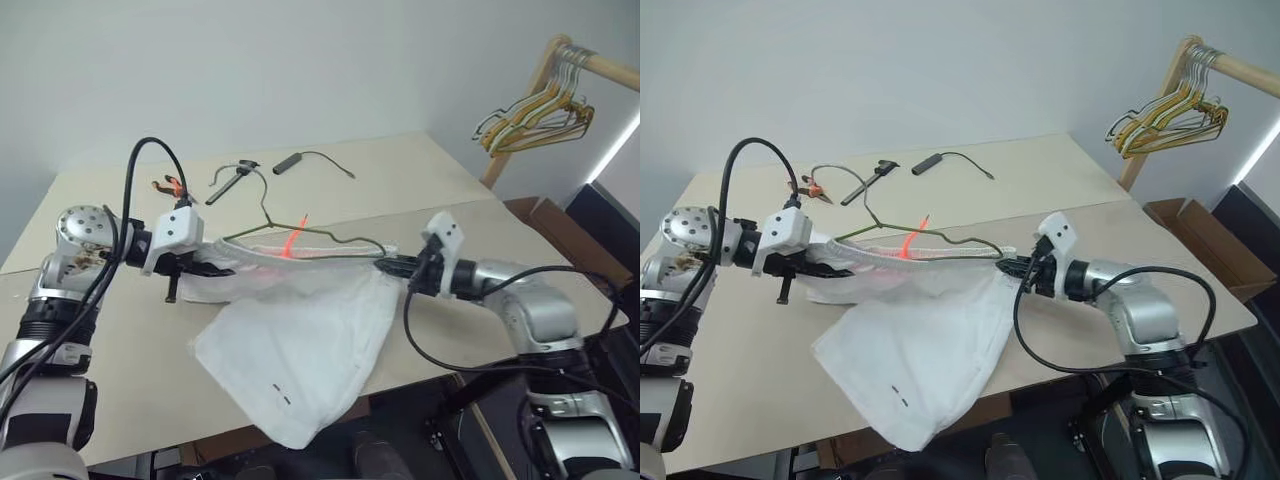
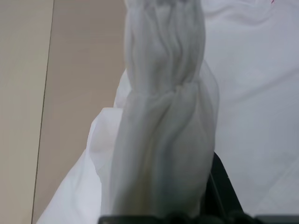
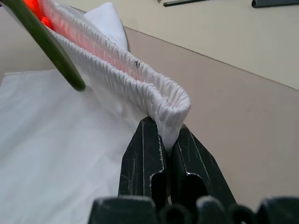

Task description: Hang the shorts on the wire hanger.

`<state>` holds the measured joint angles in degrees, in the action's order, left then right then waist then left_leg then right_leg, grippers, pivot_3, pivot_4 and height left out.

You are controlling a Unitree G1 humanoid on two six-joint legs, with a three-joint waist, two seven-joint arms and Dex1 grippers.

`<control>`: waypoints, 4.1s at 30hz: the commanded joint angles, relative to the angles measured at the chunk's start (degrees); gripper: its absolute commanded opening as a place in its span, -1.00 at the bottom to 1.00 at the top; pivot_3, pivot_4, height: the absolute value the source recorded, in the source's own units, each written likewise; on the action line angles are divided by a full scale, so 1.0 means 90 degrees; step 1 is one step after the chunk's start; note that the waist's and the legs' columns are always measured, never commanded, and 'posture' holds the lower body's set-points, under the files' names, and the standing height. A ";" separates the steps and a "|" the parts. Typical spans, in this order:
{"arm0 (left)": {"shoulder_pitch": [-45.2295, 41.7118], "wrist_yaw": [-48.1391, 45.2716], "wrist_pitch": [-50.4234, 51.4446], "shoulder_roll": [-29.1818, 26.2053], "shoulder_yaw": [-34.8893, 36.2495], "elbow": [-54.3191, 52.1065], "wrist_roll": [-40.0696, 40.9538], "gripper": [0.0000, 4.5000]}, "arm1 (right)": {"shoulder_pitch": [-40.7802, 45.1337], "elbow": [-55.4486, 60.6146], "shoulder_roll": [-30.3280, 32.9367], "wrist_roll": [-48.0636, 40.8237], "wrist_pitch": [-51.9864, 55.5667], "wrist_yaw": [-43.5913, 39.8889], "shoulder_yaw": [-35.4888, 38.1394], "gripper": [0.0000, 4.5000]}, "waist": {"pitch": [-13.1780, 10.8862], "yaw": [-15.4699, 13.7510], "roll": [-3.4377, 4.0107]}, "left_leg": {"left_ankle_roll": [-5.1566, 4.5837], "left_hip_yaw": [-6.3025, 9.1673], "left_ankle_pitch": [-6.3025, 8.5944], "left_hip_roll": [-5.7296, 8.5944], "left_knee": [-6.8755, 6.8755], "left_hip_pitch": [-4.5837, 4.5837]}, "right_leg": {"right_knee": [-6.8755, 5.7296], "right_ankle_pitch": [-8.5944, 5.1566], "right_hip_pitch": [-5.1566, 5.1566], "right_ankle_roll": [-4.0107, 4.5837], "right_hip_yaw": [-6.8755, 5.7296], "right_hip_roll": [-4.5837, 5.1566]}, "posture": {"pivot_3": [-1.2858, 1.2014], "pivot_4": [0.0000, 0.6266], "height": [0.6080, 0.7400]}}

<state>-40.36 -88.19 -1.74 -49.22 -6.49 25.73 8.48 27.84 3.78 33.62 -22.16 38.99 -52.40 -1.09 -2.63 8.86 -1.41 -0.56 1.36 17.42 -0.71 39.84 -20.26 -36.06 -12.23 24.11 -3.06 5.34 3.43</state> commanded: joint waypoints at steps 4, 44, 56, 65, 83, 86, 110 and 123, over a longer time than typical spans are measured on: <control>-0.0077 0.0460 0.0192 0.0031 0.0122 0.0186 -0.0068 -1.00 | -0.0011 0.0439 0.0749 -0.0111 -0.0137 -0.0370 0.0250 -0.99 | 0.0000 0.0001 0.0000 | 0.0000 -0.0002 0.0000 0.0000 0.0000 -0.0002 | 0.0001 0.0000 0.0002 0.0000 0.0001 0.0000 | -0.06 -1.00 1.00; 0.0430 0.0586 0.0271 -0.0271 -0.0226 -0.0080 -0.0372 -1.00 | 0.0179 0.0150 0.1452 -0.0205 -0.0384 -0.0961 0.0343 -0.99 | 0.0000 0.0150 -0.0001 | 0.0000 -0.0003 0.0000 -0.0001 0.0001 -0.0001 | -0.0001 -0.0001 0.0002 -0.0001 0.0004 0.0002 | -0.08 -1.00 1.00; 0.0433 0.0245 0.0383 -0.0159 0.0105 0.0152 0.0415 -1.00 | 0.0141 0.0096 0.1472 -0.0173 -0.0465 -0.1145 0.0290 -0.99 | 0.0000 0.0164 -0.0001 | -0.0001 -0.0002 0.0000 -0.0001 0.0001 -0.0001 | -0.0001 -0.0001 0.0003 -0.0002 0.0004 0.0002 | -0.07 -1.00 1.00; 0.0452 0.0290 0.0289 -0.0196 0.0067 0.0226 0.0347 -1.00 | 0.0161 0.0057 0.1491 -0.0192 -0.0498 -0.1225 0.0296 -0.99 | 0.0000 0.0159 -0.0001 | -0.0001 -0.0002 0.0000 -0.0001 0.0001 0.0000 | -0.0001 -0.0001 0.0002 -0.0002 0.0004 0.0002 | -0.07 -1.00 1.00; 0.0680 0.0199 0.0387 -0.0208 0.0168 0.0037 0.0711 -1.00 | 0.0099 -0.0007 0.1503 -0.0203 -0.0494 -0.1320 0.0268 -0.99 | 0.0000 0.0155 -0.0001 | 0.0000 -0.0002 0.0000 -0.0001 0.0002 0.0000 | -0.0002 -0.0001 0.0003 -0.0001 0.0005 0.0002 | -0.07 -1.00 1.00; 0.0709 0.0361 0.0198 -0.0309 -0.0018 0.0032 0.0330 -1.00 | 0.0124 -0.0016 0.1516 -0.0220 -0.0485 -0.1345 0.0285 -0.99 | 0.0000 0.0149 -0.0001 | 0.0000 -0.0002 0.0000 -0.0001 0.0001 0.0000 | -0.0002 -0.0001 0.0002 -0.0001 0.0004 0.0002 | -0.07 -1.00 1.00; -0.0149 0.0941 -0.0470 0.0481 -0.0842 0.0525 -0.1023 -1.00 | 0.0482 0.0978 0.0964 -0.0106 -0.0406 -0.0764 -0.0393 0.32 | 0.0001 0.0157 -0.0001 | 0.0000 0.0000 0.0000 0.0001 0.0002 -0.0006 | -0.0001 -0.0001 0.0004 -0.0001 0.0001 0.0003 | -0.08 -1.00 1.00; -0.0457 0.0740 -0.0793 0.0606 -0.0918 0.0875 -0.1236 -1.00 | 0.1273 0.1466 0.0695 -0.0383 0.0161 -0.0495 -0.0647 0.98 | 0.0001 0.0188 -0.0001 | 0.0000 0.0000 0.0000 0.0001 0.0002 -0.0002 | -0.0004 -0.0001 0.0004 -0.0001 0.0004 0.0001 | -0.08 -1.00 1.00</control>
<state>-42.69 -81.44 -7.70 -43.81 -14.87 33.79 -2.39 37.31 14.89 40.64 -25.47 38.97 -58.05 -5.69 -2.63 10.56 -1.41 -0.57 1.36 17.42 -0.71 39.86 -20.25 -36.11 -12.24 24.14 -3.08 5.38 3.44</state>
